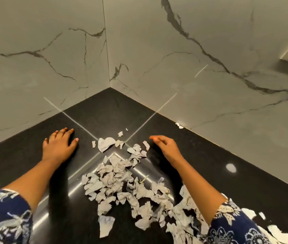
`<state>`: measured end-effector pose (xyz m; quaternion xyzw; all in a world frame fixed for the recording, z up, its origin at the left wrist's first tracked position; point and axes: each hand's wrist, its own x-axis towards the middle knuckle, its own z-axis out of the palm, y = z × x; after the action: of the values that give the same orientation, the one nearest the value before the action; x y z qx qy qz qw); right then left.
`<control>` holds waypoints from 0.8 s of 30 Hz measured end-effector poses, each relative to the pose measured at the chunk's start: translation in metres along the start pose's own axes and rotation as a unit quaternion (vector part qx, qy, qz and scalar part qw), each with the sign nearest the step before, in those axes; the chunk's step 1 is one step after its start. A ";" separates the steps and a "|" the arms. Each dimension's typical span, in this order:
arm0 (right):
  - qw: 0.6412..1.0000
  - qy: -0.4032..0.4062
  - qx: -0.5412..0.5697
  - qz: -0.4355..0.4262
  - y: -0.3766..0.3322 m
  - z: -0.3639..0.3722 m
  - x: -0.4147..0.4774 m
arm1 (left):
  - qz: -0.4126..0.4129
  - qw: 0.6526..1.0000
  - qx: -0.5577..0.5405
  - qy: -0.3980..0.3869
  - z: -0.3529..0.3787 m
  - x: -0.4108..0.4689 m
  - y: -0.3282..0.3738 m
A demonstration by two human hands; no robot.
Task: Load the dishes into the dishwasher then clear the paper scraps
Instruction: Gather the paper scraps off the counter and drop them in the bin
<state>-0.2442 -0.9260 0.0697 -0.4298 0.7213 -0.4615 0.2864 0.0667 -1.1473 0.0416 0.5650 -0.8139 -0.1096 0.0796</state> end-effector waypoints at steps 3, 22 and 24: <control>0.982 0.142 -0.125 -0.011 0.025 -0.040 0.020 | -0.042 0.999 -0.013 0.001 0.017 -0.020 0.052; 0.962 -0.163 -0.206 -0.073 0.043 -0.046 -0.024 | 0.336 0.922 -0.132 -0.143 0.048 -0.072 0.119; 0.993 -0.082 -0.074 -0.029 0.041 -0.053 -0.019 | 0.251 0.934 -0.229 -0.114 0.050 -0.056 0.123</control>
<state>-0.2931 -0.8784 0.0545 -0.5069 0.7151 -0.3777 0.2984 -0.0375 -1.0493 0.0262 0.2928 -0.8856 -0.3328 0.1387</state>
